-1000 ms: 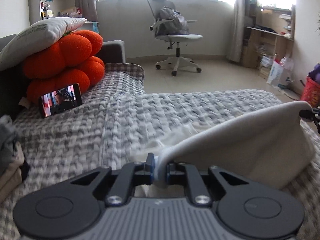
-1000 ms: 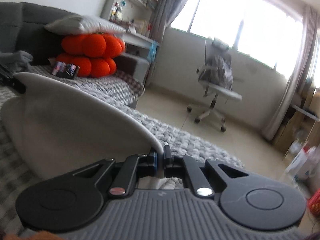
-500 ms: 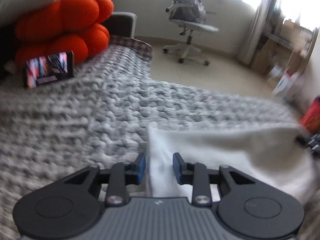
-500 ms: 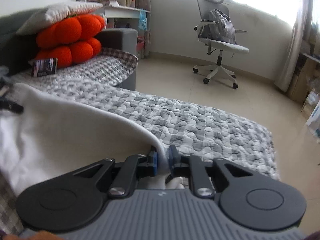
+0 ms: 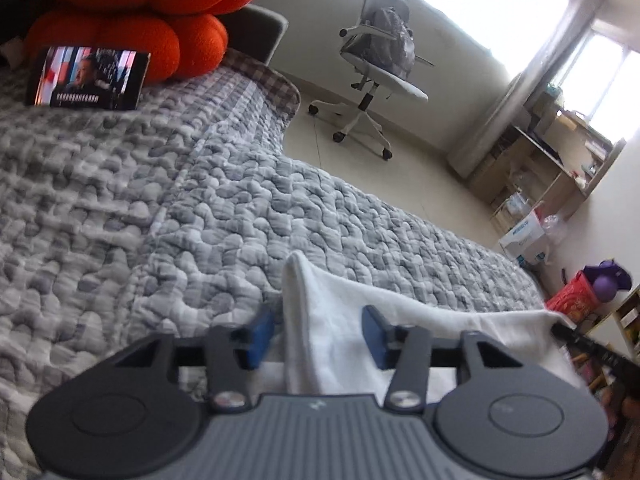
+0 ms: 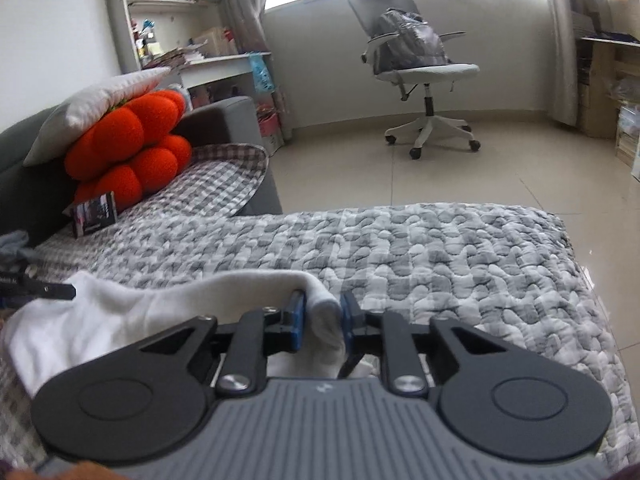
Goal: Fold clothes
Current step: 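Open both grippers to release the folded edge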
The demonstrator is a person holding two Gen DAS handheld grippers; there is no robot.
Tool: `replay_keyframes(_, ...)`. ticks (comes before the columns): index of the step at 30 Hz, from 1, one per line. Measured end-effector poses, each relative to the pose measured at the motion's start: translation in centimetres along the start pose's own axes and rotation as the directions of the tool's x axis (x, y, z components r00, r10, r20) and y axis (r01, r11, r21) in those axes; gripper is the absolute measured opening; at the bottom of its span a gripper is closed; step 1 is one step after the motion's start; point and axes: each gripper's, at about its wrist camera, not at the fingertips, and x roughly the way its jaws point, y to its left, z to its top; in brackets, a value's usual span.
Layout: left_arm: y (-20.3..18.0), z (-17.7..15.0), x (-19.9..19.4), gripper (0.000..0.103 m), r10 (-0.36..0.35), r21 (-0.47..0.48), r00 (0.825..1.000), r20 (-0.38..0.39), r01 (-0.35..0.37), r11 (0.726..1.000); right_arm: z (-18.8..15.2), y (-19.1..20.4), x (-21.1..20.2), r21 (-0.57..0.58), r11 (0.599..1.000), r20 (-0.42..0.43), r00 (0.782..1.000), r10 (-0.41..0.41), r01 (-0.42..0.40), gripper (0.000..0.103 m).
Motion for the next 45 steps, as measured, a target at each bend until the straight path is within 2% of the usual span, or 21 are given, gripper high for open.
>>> replay_keyframes(4,-1.0,-0.7,-1.2,0.009,0.037,0.045,0.998,0.044,-0.039,0.998,0.3,0.1,-0.1,-0.006,1.000,0.021,1.000,-0.011,0.011,0.015)
replay_keyframes(9,-2.3,-1.5,-2.6,0.009,0.080,0.096,0.992,0.099,-0.089,0.991,0.6,0.2,0.2,-0.001,1.000,0.036,0.999,-0.014,0.014,0.014)
replay_keyframes(12,-1.7,-1.3,-2.1,0.009,0.085,0.070,0.993,0.087,-0.092,0.993,0.6,0.5,0.3,-0.002,0.999,0.047,0.998,-0.034,0.034,0.013)
replay_keyframes(15,-1.5,-1.6,-1.3,0.009,0.109,0.058,0.991,0.075,-0.114,0.992,0.4,0.9,1.5,-0.025,0.996,0.017,0.997,-0.080,0.080,0.013)
replay_keyframes(18,-1.2,-2.1,-1.3,0.012,0.114,0.054,0.990,0.078,-0.119,0.991,0.0,1.1,2.6,-0.061,0.993,-0.019,0.994,-0.105,0.104,0.013)
replay_keyframes(21,-0.5,-2.4,-1.9,0.013,0.099,0.018,0.993,0.068,-0.101,0.995,-0.2,0.4,2.8,-0.042,0.994,-0.039,0.993,-0.107,0.106,0.014)
replay_keyframes(27,0.0,-3.0,-4.2,0.014,0.079,-0.038,0.995,0.068,-0.076,0.996,-0.3,0.9,2.1,-0.066,0.991,0.018,0.993,-0.117,0.118,0.019)
replay_keyframes(29,0.3,-3.3,-5.2,0.015,0.070,-0.070,0.995,0.070,-0.065,0.995,-0.3,1.0,1.5,-0.053,0.987,0.034,0.988,-0.153,0.155,0.030)
replay_keyframes(30,0.5,-3.6,-5.7,0.017,0.064,-0.082,0.995,0.071,-0.058,0.995,-0.5,1.0,1.1,-0.040,0.984,0.044,0.984,-0.174,0.175,0.041)
replay_keyframes(32,0.7,-4.2,-6.7,0.026,0.056,-0.107,0.996,0.072,-0.048,0.993,-1.0,0.9,-0.5,-0.009,0.982,0.072,0.980,-0.186,0.187,0.049)
replay_keyframes(33,0.8,-4.7,-7.3,0.035,0.049,-0.108,0.996,0.079,-0.040,0.993,-1.3,0.9,-1.6,0.009,0.984,0.088,0.980,-0.178,0.178,0.050)
replay_keyframes(34,0.9,-5.2,-7.8,0.040,0.043,-0.109,0.995,0.085,-0.034,0.994,-1.7,0.7,-2.7,0.032,0.987,0.103,0.982,-0.160,0.157,0.050)
replay_keyframes(38,1.2,-7.0,-8.7,0.041,0.025,-0.098,0.996,0.084,-0.017,0.995,-3.8,0.4,-6.6,0.112,0.990,0.136,0.986,-0.096,0.081,0.050)
replay_keyframes(41,1.0,-7.7,-8.5,0.041,0.039,-0.091,0.996,0.080,-0.032,0.995,-5.2,1.2,-7.4,0.091,0.993,0.115,0.990,-0.081,0.071,0.050)
replay_keyframes(44,0.1,-8.3,-8.4,0.040,0.062,-0.060,0.994,0.087,-0.057,0.997,-6.2,2.2,-7.3,0.049,0.994,0.098,0.990,-0.106,0.102,0.049)
replay_keyframes(45,-0.2,-8.6,-8.4,0.035,0.076,-0.043,0.993,0.093,-0.072,0.996,-6.5,2.2,-7.1,0.058,0.994,0.091,0.991,-0.102,0.097,0.044)
